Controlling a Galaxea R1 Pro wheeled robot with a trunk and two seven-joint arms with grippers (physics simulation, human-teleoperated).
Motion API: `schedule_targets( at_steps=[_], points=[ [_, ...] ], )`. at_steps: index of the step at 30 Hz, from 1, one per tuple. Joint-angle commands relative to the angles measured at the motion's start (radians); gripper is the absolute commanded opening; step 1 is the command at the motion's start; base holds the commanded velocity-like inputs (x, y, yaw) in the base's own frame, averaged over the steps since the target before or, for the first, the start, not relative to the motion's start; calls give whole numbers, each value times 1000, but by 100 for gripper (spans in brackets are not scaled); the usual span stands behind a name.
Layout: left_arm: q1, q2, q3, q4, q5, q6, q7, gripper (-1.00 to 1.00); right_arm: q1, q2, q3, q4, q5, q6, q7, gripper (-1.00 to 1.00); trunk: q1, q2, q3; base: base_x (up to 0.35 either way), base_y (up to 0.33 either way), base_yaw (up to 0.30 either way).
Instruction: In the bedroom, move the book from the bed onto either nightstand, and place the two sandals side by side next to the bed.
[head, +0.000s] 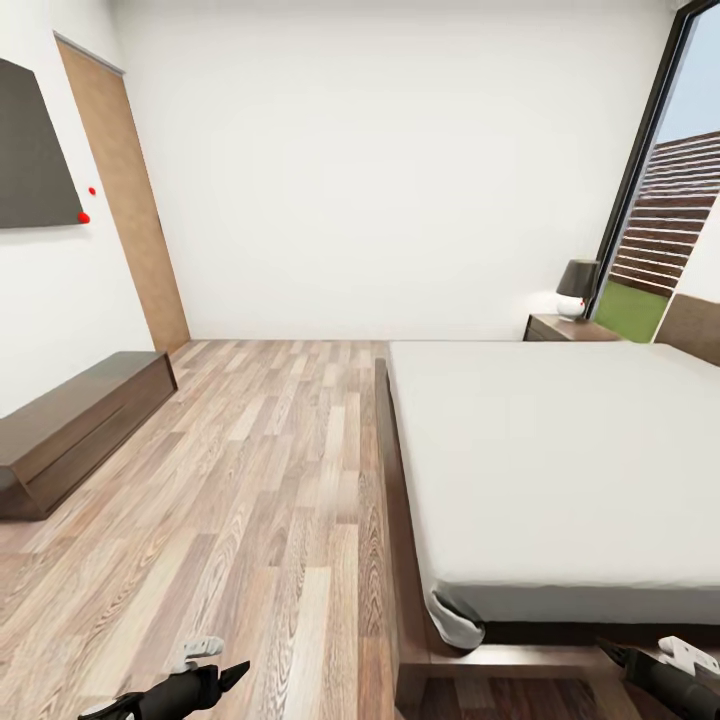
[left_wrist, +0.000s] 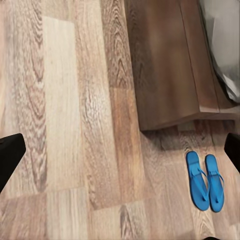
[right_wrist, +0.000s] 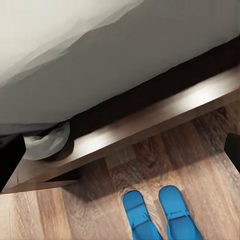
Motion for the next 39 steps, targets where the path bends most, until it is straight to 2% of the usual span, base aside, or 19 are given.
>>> schedule_targets(
  at_steps=[1,10,32,39],
  points=[
    [-1,1,-2,2,4,-3,-3,100,-2,0,-2,5,0,-6,6,100,-4,7,2,0,0,0],
    [-1,1,-1,1,4,-3,-3,100,-2,0,-2,5,0,-6,5,100,-39,70,30,0,0,0],
    [-1,1,0,2,4,-3,-3,100,-2,0,-1,5,0,-6,6,100,-39,70,35,0,0,-1],
    [-1,1,0,1,4,-3,-3,100,-2,0,-2,5,0,-6,6,100,-39,70,41,0,0,-188]
  ],
)
